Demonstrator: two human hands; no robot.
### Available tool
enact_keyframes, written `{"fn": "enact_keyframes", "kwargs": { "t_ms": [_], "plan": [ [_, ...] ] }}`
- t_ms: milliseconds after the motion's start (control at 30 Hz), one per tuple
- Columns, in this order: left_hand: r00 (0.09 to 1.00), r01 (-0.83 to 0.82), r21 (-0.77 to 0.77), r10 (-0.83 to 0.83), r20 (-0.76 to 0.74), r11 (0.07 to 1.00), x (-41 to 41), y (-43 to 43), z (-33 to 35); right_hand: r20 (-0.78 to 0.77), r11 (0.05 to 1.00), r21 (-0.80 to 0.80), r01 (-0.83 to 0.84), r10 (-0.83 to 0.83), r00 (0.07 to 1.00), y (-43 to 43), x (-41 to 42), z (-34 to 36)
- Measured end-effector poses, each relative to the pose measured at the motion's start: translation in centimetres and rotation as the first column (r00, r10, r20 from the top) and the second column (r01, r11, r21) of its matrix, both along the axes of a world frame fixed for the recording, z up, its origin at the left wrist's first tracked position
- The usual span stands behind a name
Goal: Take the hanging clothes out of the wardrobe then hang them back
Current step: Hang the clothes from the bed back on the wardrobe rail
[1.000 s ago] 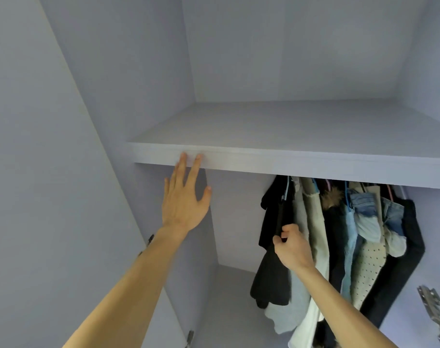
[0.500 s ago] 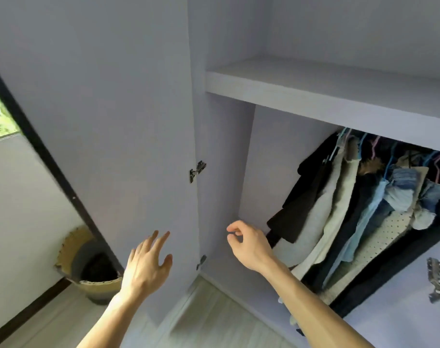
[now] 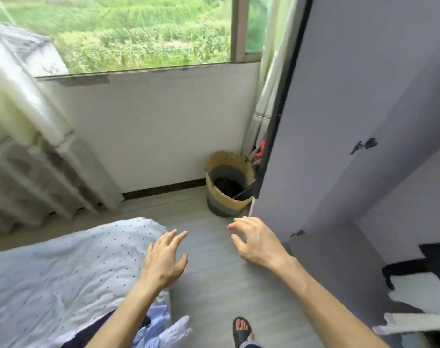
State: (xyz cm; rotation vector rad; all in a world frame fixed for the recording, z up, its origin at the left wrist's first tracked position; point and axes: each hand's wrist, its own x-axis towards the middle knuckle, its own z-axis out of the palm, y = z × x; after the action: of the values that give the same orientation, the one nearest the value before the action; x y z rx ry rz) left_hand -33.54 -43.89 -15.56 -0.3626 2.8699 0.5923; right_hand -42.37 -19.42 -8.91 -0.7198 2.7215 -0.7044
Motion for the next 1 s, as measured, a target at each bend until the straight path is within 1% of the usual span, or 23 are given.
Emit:
{"fn": "enact_keyframes", "kwargs": {
  "t_ms": [100, 167, 233, 333, 400, 467, 533, 633, 733, 800, 867, 1000],
  "plan": [
    [0.968, -0.246, 0.005, 0.246, 0.050, 0.969, 5.6, -4.3, -0.1, 0.008, 0.977, 0.013, -0.211, 0.211, 0.977, -6.3, 0.3, -0.4],
    [0.913, -0.402, -0.004, 0.402, 0.077, 0.915, 9.8, -6.4, -0.3, -0.005, 0.931, 0.031, -0.363, 0.363, 0.932, -10.6, 0.9, -0.6],
    [0.837, -0.540, -0.021, 0.540, 0.092, 0.841, 14.1, -7.7, -0.6, -0.005, 0.868, 0.037, -0.495, 0.495, 0.869, -14.4, 1.8, -0.7],
    [0.689, -0.713, -0.063, 0.714, 0.128, 0.699, 20.2, -7.9, -0.7, 0.005, 0.743, 0.050, -0.668, 0.668, 0.744, -18.8, 3.5, -0.8],
    [0.552, -0.821, -0.064, 0.818, 0.160, 0.567, 24.1, -7.0, -1.2, 0.003, 0.646, 0.055, -0.761, 0.762, 0.647, -21.0, 4.7, -1.1],
    [0.422, -0.895, -0.068, 0.886, 0.192, 0.441, 27.7, -5.2, -2.0, -0.016, 0.535, 0.066, -0.842, 0.844, 0.535, -22.8, 6.1, -1.6],
    [0.310, -0.940, -0.074, 0.924, 0.223, 0.333, 30.9, -2.9, -2.9, -0.024, 0.429, 0.070, -0.901, 0.903, 0.428, -24.2, 7.7, -2.2],
    [0.149, -0.980, -0.088, 0.952, 0.267, 0.178, 34.7, 1.1, -4.0, 0.016, 0.283, 0.059, -0.957, 0.959, 0.284, -25.9, 10.6, -3.6],
    [0.022, -0.995, -0.081, 0.946, 0.324, 0.050, 37.6, 4.7, -5.4, 0.067, 0.139, 0.077, -0.987, 0.987, 0.144, -27.1, 13.8, -5.5],
    [-0.035, -0.998, -0.068, 0.935, 0.354, -0.012, 39.2, 6.7, -6.4, 0.095, 0.069, 0.113, -0.991, 0.992, 0.080, -27.5, 15.9, -6.7],
    [-0.072, -0.997, -0.064, 0.923, 0.379, -0.051, 40.5, 7.7, -7.3, 0.153, 0.013, 0.151, -0.988, 0.987, 0.037, -27.8, 17.7, -7.9],
    [-0.083, -0.996, -0.058, 0.889, 0.450, -0.064, 42.7, 7.5, -9.5, 0.283, -0.072, 0.222, -0.972, 0.959, -0.007, -28.4, 20.8, -10.4]
  ]
}}
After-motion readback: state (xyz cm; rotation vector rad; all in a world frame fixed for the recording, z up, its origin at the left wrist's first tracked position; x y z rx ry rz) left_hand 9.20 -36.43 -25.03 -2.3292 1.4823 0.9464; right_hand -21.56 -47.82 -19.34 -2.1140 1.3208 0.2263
